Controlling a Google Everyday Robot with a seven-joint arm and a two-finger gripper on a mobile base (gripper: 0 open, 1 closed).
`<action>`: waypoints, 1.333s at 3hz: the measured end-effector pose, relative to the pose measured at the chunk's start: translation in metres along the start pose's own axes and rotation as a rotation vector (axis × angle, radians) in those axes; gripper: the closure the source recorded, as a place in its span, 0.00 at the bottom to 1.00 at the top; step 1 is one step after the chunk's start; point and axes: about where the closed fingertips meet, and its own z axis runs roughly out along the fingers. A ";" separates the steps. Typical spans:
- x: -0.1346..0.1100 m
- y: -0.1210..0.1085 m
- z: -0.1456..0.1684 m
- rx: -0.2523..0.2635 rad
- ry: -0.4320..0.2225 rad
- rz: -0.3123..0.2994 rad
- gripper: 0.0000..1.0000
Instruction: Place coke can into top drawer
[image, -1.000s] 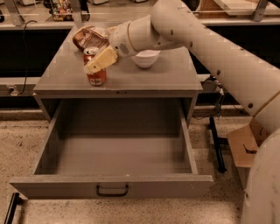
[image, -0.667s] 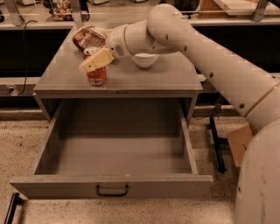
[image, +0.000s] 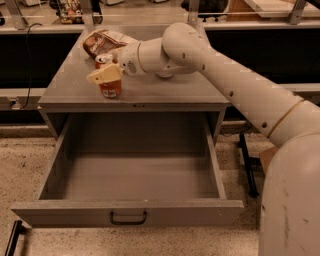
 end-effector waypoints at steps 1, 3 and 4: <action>0.004 0.001 0.007 -0.013 -0.022 0.025 0.49; -0.027 0.055 -0.042 -0.185 -0.177 -0.104 0.96; 0.022 0.132 -0.080 -0.301 -0.155 -0.168 1.00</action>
Offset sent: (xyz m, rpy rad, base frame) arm -0.0289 -0.0058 0.0390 0.1441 -0.1013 0.1805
